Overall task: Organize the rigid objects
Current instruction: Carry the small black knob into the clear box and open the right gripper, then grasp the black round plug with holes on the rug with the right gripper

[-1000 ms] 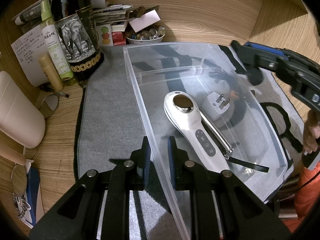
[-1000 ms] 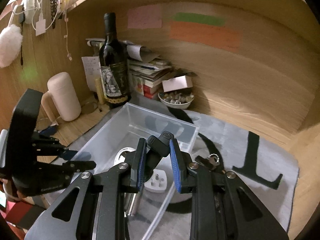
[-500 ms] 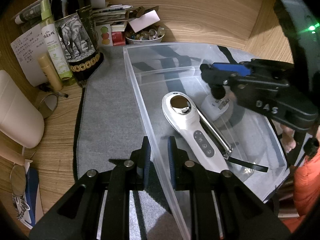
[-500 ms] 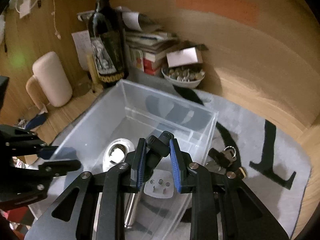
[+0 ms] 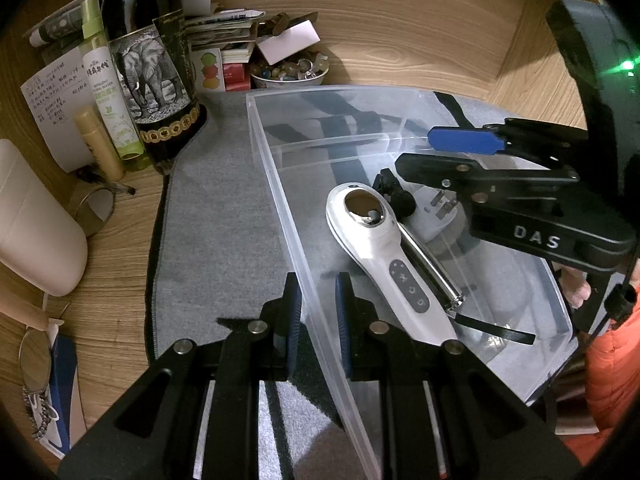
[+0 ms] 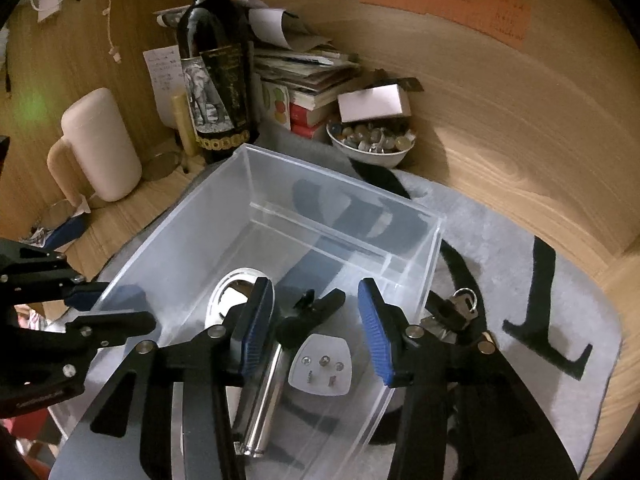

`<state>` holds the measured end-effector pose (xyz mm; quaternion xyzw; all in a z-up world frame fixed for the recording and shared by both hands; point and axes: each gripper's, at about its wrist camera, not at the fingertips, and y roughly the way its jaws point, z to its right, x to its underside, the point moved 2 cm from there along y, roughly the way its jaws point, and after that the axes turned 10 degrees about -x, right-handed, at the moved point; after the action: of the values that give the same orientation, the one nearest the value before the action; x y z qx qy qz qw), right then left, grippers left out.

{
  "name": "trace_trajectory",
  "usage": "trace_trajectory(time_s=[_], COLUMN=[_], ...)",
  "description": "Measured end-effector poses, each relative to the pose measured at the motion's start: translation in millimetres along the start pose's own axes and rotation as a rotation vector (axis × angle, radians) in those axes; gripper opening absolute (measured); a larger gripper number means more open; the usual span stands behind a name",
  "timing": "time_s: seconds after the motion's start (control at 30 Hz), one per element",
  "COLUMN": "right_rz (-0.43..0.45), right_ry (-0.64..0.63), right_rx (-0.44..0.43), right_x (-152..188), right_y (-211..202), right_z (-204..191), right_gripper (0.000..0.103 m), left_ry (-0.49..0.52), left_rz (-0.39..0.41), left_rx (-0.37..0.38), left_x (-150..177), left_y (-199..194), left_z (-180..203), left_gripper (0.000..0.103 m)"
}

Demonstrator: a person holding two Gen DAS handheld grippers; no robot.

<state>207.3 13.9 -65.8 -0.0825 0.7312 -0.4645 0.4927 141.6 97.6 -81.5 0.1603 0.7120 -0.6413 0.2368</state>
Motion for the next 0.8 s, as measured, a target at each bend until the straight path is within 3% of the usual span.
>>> trace_trajectory(time_s=[0.2, 0.37, 0.8], right_rz=[0.017, 0.053, 0.147], right_ry=[-0.017, -0.036, 0.013], right_rx=[0.007, 0.025, 0.122], right_x=[0, 1, 9], right_y=[-11, -27, -79], right_z=[-4, -7, 27], right_gripper=[0.044, 0.054, 0.055], left_ry=[0.0, 0.0, 0.0], left_rz=[0.0, 0.0, 0.001], left_rx=[0.001, 0.001, 0.0], left_x=[0, 0, 0], left_y=[0, 0, 0], left_z=[-1, -1, -1], left_gripper=[0.016, 0.016, 0.016])
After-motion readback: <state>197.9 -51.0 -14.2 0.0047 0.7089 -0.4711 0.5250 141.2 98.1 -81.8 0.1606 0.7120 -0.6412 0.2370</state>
